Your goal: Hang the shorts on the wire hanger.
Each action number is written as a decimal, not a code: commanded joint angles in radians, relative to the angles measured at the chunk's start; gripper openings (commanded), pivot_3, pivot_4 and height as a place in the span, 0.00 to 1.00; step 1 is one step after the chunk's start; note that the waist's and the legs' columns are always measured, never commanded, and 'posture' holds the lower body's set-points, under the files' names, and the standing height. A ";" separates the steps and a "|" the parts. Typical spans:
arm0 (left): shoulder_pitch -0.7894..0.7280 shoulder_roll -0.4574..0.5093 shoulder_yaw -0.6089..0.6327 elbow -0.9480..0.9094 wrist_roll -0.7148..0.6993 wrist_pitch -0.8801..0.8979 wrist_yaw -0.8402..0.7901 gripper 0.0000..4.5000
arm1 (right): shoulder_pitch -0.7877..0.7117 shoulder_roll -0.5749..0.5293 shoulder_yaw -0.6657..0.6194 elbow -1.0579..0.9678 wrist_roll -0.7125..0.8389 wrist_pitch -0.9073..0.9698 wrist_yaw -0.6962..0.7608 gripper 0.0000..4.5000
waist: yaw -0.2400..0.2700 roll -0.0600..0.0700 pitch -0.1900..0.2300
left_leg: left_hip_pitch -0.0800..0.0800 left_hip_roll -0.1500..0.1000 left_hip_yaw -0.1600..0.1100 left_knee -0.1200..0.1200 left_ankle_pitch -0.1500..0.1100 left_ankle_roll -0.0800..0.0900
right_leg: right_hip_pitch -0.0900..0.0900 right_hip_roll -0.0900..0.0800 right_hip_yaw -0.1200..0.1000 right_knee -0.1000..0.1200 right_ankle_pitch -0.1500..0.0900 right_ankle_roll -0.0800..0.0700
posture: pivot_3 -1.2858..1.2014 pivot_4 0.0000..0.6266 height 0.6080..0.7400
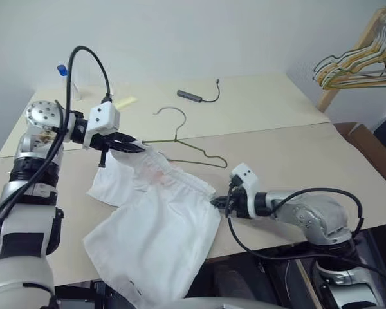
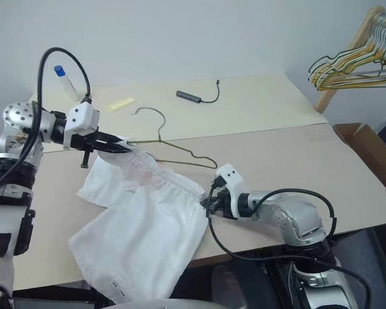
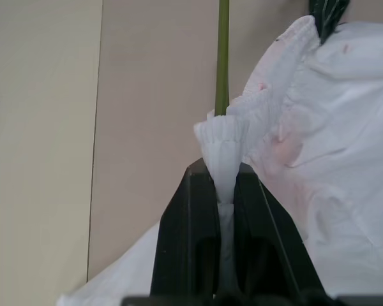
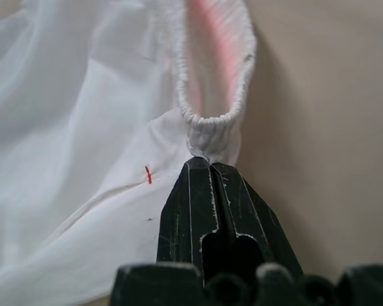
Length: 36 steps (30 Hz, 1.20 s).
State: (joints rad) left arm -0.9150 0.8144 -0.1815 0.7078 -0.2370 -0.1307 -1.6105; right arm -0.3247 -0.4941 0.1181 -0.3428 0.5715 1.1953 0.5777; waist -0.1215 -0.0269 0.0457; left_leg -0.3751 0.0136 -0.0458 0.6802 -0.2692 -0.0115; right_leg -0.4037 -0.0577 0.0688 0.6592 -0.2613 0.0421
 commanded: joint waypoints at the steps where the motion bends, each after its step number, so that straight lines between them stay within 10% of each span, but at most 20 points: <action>1: 0.021 0.085 -0.034 -0.133 -0.158 0.072 -0.004 0.00 | -0.032 -0.058 -0.093 0.041 0.015 -0.069 0.061 0.01 | -0.002 0.000 0.000 | 0.000 0.000 0.000 0.000 0.000 0.000 | 0.000 0.000 0.000 0.000 0.000 0.000 | 0.48 0.00 1.00; 36: 0.063 0.046 -0.005 -0.126 0.009 0.000 0.014 0.00 | -0.190 -0.325 -0.076 0.070 -0.058 -0.193 0.216 0.01 | -0.001 0.000 0.000 | 0.001 0.000 0.001 0.000 0.000 0.000 | 0.001 0.000 0.000 0.000 0.000 0.000 | 0.48 0.00 1.00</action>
State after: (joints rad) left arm -0.8445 0.8542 -0.2255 0.5854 -0.2366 -0.1101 -1.6019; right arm -0.4639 -0.7825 0.0503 -0.2168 0.5318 1.0028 0.7880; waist -0.1225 -0.0267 0.0457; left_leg -0.3742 0.0135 -0.0451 0.6801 -0.2692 -0.0114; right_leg -0.4031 -0.0574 0.0693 0.6593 -0.2613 0.0421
